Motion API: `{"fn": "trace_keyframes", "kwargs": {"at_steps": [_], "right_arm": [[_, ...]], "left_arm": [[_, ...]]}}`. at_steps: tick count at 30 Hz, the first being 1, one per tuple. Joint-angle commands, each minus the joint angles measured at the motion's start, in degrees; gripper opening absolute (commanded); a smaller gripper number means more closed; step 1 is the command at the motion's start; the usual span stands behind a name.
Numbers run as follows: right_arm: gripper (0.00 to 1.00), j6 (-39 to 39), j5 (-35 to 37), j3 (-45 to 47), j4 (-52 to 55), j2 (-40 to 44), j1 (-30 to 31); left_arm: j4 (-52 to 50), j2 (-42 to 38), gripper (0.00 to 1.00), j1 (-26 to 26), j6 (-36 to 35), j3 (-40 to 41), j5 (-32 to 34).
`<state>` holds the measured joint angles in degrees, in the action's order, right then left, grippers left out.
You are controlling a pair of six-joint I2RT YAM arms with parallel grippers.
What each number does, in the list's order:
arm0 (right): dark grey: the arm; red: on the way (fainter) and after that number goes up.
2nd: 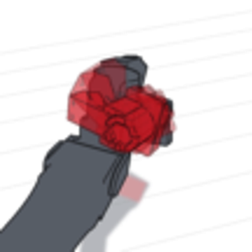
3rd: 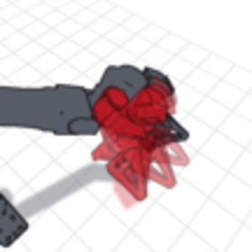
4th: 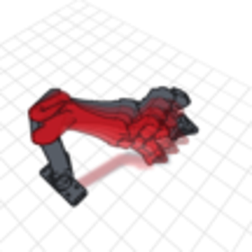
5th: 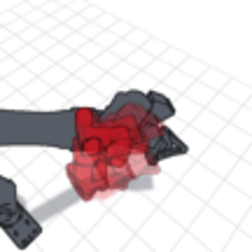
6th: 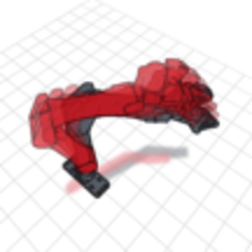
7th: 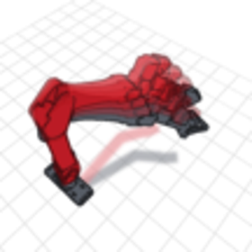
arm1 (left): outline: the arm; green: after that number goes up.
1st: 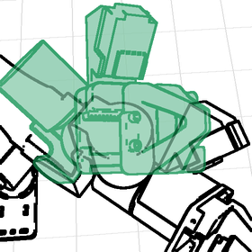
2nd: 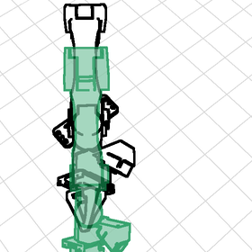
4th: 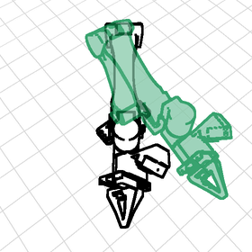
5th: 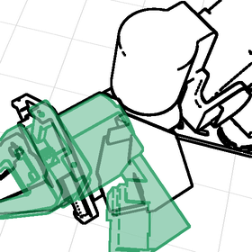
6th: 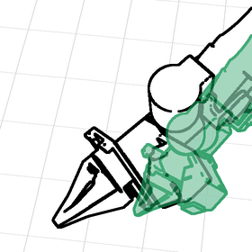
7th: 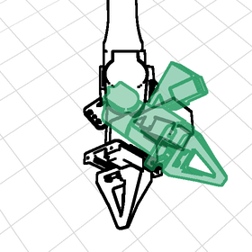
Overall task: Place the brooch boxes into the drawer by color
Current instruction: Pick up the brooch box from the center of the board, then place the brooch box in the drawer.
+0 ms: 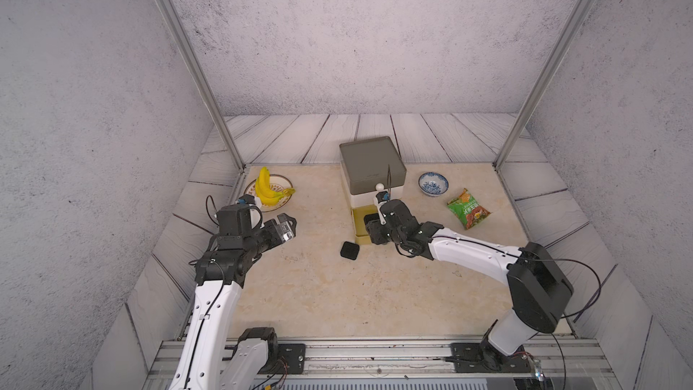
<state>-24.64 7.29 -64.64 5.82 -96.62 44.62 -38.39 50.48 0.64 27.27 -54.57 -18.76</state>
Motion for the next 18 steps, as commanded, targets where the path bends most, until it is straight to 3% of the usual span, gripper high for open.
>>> {"fn": "trace_keyframes", "kwargs": {"at_steps": [1,14,18], "right_arm": [[0.39,2.7,-1.1,-4.4,-0.1,-4.0,-0.8],[0.40,3.9,-1.2,-13.9,-0.9,-18.9,-1.3],[0.47,4.3,-0.3,-14.6,-1.2,-20.5,-1.5]], "left_arm": [[1.0,0.7,0.98,0.5,0.1,-2.2,-0.7],[2.2,1.8,0.98,0.5,-0.1,-0.7,-0.5],[2.6,1.2,0.98,0.6,-0.1,-0.1,-0.3]]}}
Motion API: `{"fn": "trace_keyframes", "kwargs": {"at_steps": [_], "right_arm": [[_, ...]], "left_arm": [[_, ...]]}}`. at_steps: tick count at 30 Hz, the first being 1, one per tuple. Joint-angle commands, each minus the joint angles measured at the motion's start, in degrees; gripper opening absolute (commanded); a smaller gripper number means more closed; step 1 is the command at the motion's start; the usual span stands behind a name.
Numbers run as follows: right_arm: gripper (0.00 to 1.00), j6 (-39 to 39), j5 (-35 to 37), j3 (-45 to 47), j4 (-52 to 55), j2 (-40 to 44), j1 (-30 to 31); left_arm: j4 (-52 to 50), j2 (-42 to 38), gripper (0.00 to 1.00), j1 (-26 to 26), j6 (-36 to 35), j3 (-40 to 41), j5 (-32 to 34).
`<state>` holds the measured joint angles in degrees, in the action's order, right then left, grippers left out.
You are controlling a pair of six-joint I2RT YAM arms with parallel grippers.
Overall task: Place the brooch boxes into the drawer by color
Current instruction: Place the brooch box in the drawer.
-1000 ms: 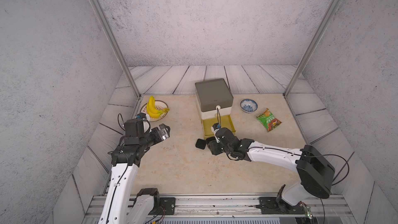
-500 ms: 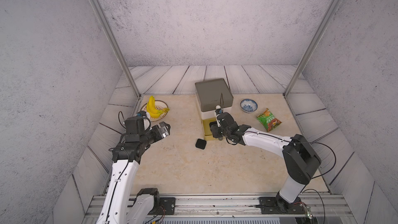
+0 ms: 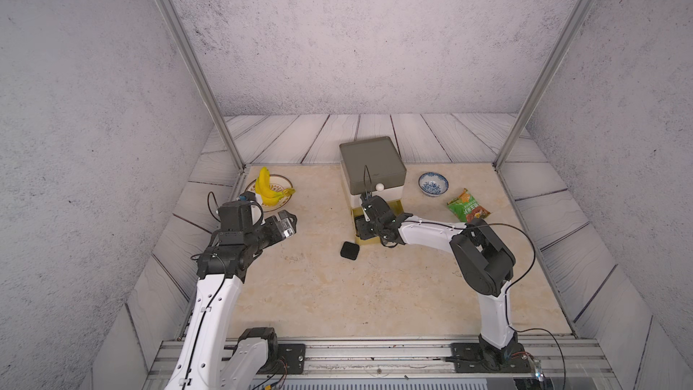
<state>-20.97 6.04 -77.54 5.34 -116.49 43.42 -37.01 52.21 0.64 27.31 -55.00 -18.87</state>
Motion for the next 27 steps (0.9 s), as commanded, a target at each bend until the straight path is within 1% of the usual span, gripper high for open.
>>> {"fn": "trace_keyframes", "kwargs": {"at_steps": [1,2,4,12,16,20,24,25,27], "right_arm": [[0.49,0.9,1.0,-1.9,-0.7,-1.0,-0.4],[0.55,1.2,1.3,-2.3,-0.3,-1.1,-0.4],[0.61,1.8,1.9,-2.4,-0.2,-0.9,-0.4],[0.70,5.1,1.1,-1.3,0.7,5.0,-0.4],[0.78,6.1,-0.3,1.2,0.9,9.8,-0.3],[0.80,7.8,-3.0,6.3,1.0,16.6,0.9],[0.80,8.0,-4.7,10.7,4.0,21.1,4.9],[0.80,7.3,-4.6,11.5,5.0,21.9,6.0],[0.80,2.8,-6.0,12.3,6.7,22.6,7.2]], "left_arm": [[1.1,-0.6,0.98,0.6,-0.3,0.4,0.0],[1.1,-0.6,0.98,0.6,-0.4,0.5,0.1],[1.0,-0.6,0.98,0.5,-0.4,0.5,0.1],[0.4,-1.3,0.98,0.5,-0.3,-0.3,0.0],[-0.4,-2.1,0.98,0.6,-0.4,-0.9,0.1],[-1.4,-2.9,0.98,0.6,-0.3,-1.8,0.3],[-2.0,-3.5,0.98,0.6,-0.1,-2.1,0.3],[-2.1,-3.5,0.98,0.5,-0.1,-2.2,0.2],[-2.5,-3.3,0.98,0.6,-0.1,-2.5,0.0]]}}
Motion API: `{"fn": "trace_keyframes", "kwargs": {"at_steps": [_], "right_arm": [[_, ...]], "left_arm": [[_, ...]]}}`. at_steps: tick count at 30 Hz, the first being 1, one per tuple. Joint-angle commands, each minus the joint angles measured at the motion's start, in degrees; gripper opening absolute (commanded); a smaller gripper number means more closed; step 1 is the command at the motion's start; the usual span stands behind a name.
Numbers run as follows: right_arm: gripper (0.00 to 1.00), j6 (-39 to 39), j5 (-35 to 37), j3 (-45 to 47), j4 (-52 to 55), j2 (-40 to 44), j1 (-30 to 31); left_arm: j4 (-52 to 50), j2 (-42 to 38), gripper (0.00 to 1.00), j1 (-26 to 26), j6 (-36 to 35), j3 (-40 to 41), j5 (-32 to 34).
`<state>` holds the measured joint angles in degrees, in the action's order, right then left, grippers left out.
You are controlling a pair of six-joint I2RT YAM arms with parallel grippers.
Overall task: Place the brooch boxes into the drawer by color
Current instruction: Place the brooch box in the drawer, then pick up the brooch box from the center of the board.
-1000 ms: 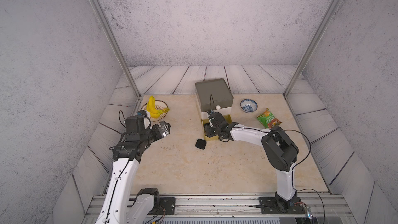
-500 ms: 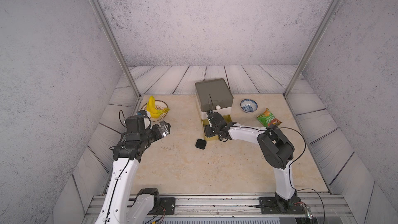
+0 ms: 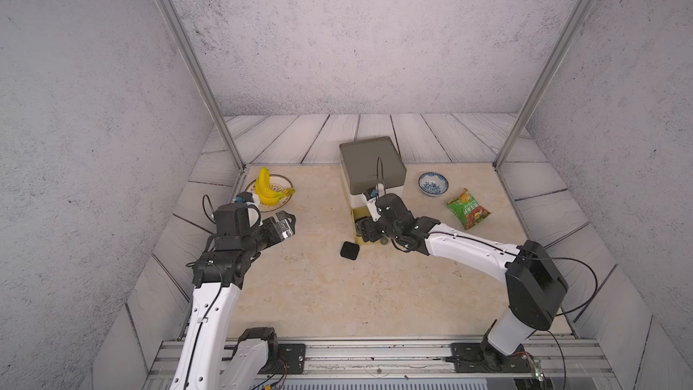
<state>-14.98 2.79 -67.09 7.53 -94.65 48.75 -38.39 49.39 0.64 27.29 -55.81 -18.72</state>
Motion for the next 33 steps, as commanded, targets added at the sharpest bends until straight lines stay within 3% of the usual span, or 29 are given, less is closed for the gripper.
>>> {"fn": "trace_keyframes", "kwargs": {"at_steps": [1,5,13,33], "right_arm": [[0.80,-7.0,-3.0,1.9,5.8,0.9,2.2],[0.85,-21.8,1.5,0.5,10.0,-0.2,4.3],[0.89,-34.5,5.1,-6.4,13.0,-10.0,6.8],[0.94,-40.7,12.4,-13.7,13.3,-21.3,8.6]], "left_arm": [[-1.3,-0.3,0.98,0.6,0.0,-1.6,-0.4],[-2.1,-0.1,0.98,0.6,-0.8,-1.7,-0.8],[-4.8,-0.1,0.98,0.6,-2.4,-3.8,-1.6],[-5.9,-1.1,0.98,0.7,-4.9,-3.8,-0.9]]}}
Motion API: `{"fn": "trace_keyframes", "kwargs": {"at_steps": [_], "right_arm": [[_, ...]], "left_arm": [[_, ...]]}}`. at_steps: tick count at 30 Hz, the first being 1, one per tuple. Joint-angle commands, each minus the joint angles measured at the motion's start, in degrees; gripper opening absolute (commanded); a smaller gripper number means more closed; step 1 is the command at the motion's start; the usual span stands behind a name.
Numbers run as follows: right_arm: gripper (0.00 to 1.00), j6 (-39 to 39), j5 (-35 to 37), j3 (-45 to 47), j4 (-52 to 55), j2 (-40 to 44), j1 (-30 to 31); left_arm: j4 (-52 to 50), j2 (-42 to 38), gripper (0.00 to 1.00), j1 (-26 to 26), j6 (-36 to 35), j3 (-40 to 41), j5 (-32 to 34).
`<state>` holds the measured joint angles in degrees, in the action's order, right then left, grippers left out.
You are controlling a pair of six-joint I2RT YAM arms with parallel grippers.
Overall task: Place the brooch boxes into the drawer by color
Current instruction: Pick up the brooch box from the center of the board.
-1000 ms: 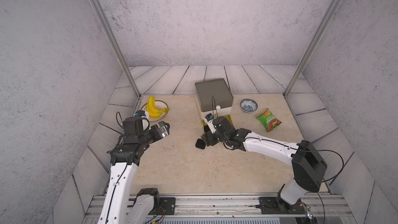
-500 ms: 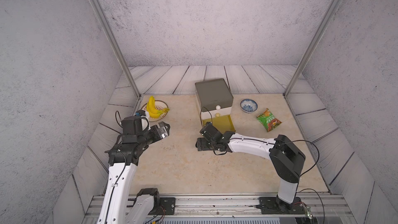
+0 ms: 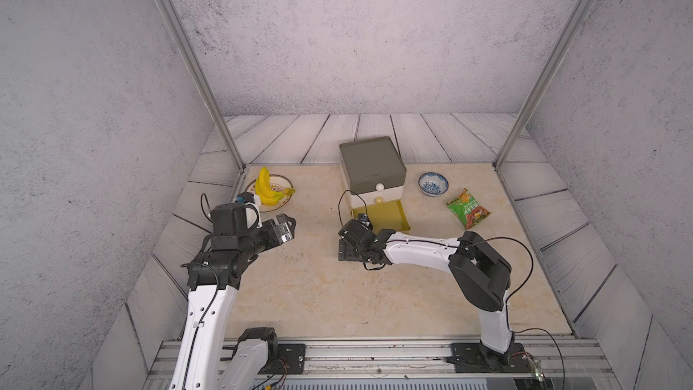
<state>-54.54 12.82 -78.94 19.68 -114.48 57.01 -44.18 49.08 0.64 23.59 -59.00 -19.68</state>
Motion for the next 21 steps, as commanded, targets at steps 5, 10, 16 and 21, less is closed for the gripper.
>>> {"fn": "trace_keyframes", "kwargs": {"at_steps": [5,10,16,21], "right_arm": [[0.94,-1.9,3.0,-4.1,2.0,-3.9,0.9],[0.92,-2.1,4.4,-5.4,1.8,-5.3,1.2],[0.87,-2.7,5.6,-7.6,2.2,-7.8,1.6],[0.83,-3.3,6.4,-8.5,2.5,-9.1,2.1]], "left_arm": [[-0.2,-0.7,0.98,0.6,-2.0,-0.3,0.0],[0.0,-0.6,0.98,0.7,-2.8,-0.2,-0.2],[0.0,-0.6,0.98,1.0,-3.4,0.2,-0.3],[0.2,-0.5,0.98,1.2,-3.7,0.5,-0.7]]}}
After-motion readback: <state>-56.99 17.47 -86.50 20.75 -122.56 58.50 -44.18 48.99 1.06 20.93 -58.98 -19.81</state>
